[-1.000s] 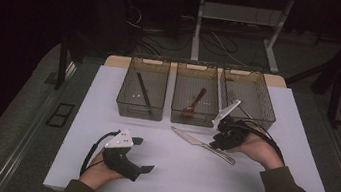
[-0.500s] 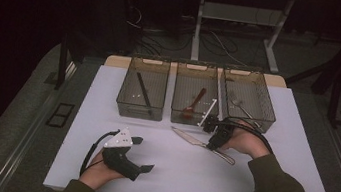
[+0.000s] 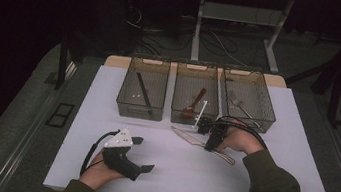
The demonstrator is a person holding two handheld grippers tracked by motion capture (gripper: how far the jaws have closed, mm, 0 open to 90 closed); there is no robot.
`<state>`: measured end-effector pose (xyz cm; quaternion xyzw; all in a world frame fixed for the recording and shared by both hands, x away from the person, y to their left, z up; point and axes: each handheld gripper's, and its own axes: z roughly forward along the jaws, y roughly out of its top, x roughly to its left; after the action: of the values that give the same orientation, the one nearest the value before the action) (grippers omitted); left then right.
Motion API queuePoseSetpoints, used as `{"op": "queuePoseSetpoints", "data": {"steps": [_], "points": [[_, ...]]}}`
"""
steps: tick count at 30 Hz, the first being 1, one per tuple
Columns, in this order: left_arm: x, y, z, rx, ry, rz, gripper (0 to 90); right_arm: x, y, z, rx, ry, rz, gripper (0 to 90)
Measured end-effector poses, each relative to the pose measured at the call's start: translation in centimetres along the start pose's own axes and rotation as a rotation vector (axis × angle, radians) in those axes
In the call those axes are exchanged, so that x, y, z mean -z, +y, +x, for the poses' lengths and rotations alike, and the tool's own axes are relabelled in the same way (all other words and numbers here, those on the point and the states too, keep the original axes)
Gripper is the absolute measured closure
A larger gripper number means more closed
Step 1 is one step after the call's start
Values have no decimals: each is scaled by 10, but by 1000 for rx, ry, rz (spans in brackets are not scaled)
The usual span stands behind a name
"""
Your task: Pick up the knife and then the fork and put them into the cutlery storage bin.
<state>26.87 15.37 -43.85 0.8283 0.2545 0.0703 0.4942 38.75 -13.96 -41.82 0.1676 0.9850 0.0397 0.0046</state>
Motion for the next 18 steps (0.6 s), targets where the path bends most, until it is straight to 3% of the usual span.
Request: {"op": "queuePoseSetpoints", "data": {"steps": [11, 18], "points": [[0, 0, -1, -5, 0, 2, 0, -1, 2, 4, 7, -28, 16, 789], [0, 0, 0, -2, 1, 3, 0, 0, -2, 4, 9, -27, -15, 791]]}}
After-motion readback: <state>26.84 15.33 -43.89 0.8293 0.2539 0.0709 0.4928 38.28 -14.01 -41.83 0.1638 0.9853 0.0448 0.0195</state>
